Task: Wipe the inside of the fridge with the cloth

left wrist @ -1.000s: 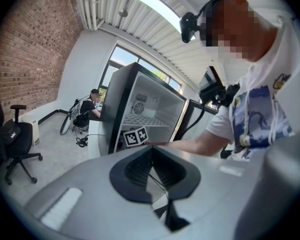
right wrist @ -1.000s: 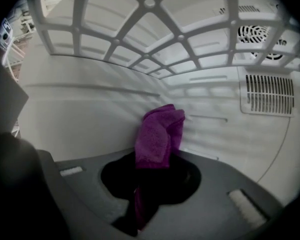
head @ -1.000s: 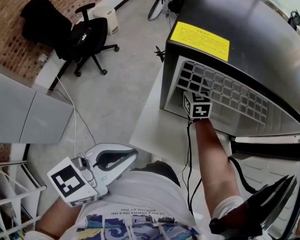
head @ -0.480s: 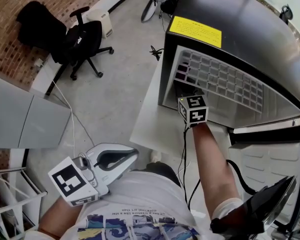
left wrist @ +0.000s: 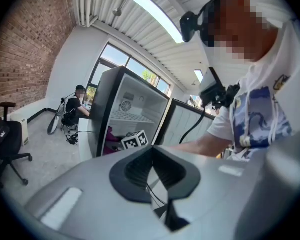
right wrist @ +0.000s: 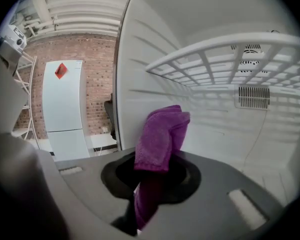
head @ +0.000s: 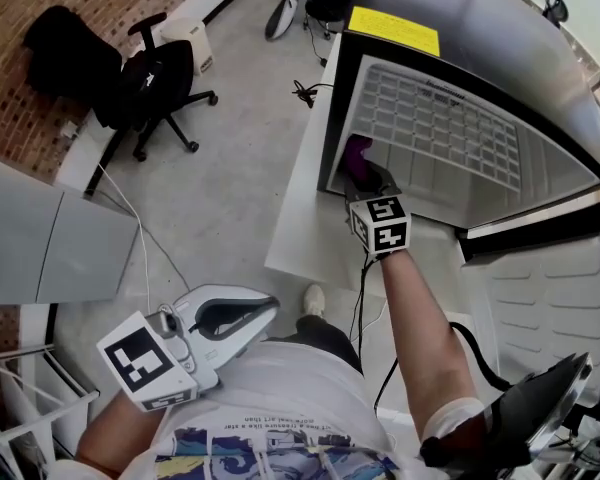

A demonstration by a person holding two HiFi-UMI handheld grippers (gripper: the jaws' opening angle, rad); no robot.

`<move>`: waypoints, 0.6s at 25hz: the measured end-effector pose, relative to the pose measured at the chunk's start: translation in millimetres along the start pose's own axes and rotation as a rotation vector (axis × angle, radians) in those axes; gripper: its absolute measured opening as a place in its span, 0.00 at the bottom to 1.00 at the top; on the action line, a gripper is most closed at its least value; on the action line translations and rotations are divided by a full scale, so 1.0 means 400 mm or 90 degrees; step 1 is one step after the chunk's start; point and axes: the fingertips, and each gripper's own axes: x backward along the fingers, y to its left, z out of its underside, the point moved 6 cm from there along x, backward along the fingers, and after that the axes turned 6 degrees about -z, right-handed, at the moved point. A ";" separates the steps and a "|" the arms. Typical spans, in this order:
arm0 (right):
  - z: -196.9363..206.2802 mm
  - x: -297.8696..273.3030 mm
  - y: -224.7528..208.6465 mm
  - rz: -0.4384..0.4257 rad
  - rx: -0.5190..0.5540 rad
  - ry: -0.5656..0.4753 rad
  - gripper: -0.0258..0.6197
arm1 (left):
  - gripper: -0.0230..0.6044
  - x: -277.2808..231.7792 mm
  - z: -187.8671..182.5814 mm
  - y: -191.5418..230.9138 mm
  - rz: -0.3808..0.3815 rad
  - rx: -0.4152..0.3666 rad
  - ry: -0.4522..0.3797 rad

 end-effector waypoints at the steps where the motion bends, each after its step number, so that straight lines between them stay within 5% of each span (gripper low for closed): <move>1: 0.005 0.006 0.009 0.001 -0.002 0.001 0.12 | 0.05 0.008 0.004 -0.002 0.002 0.000 0.000; 15: 0.049 0.078 0.115 0.022 -0.015 0.018 0.12 | 0.05 0.098 0.058 -0.033 0.034 -0.005 0.002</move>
